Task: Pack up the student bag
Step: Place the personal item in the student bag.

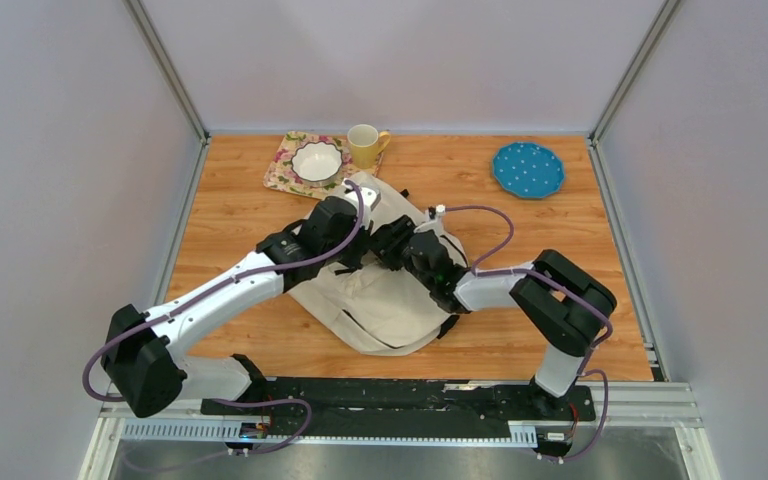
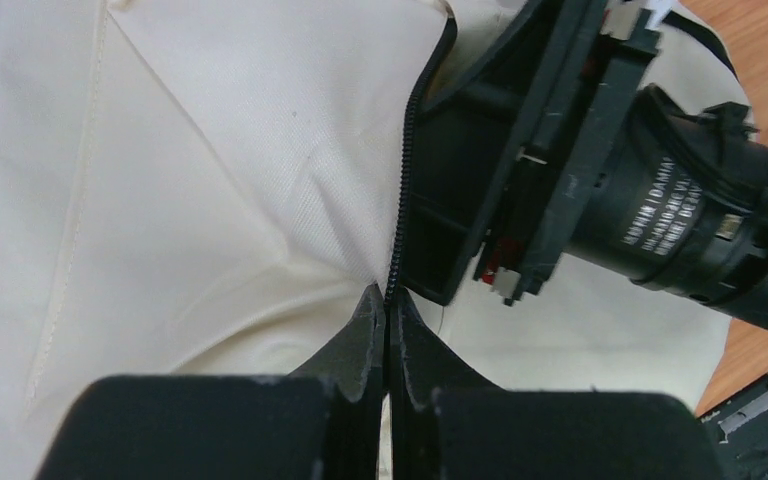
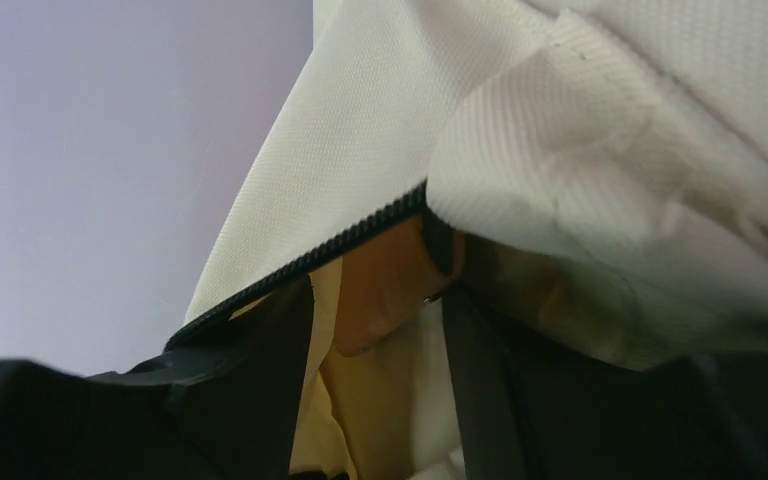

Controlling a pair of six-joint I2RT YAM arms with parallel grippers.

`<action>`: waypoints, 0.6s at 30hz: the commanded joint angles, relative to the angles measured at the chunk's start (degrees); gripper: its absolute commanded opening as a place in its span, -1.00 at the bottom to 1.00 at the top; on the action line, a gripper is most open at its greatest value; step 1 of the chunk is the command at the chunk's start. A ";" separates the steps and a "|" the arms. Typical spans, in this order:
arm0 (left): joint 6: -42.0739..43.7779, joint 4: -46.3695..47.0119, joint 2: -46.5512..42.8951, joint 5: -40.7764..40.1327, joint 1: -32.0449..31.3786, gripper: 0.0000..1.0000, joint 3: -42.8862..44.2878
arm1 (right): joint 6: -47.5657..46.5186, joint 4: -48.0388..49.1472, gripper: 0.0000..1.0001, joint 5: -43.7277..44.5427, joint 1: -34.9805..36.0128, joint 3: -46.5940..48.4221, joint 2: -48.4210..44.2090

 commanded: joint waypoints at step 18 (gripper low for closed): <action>1.75 2.81 -3.14 19.04 1.18 -0.39 -2.16 | -18.79 -42.05 0.44 12.36 -3.09 -5.06 -34.21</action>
